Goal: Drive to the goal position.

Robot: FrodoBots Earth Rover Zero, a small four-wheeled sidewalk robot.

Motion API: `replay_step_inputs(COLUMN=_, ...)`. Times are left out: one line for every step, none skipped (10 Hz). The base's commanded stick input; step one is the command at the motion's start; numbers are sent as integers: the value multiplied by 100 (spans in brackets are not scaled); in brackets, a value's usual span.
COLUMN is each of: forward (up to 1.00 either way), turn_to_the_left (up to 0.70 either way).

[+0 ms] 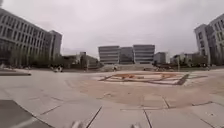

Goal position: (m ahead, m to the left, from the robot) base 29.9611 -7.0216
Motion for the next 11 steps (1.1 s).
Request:
replay_step_inputs(forward=70, turn_to_the_left=0)
replay_step_inputs(forward=70, turn_to_the_left=0)
replay_step_inputs(forward=70, turn_to_the_left=0)
replay_step_inputs(forward=70, turn_to_the_left=0)
replay_step_inputs(forward=70, turn_to_the_left=0)
replay_step_inputs(forward=70, turn_to_the_left=0)
replay_step_inputs(forward=70, turn_to_the_left=0)
replay_step_inputs(forward=70, turn_to_the_left=0)
replay_step_inputs(forward=70, turn_to_the_left=0)
replay_step_inputs(forward=70, turn_to_the_left=-11)
replay_step_inputs(forward=70, turn_to_the_left=-20)
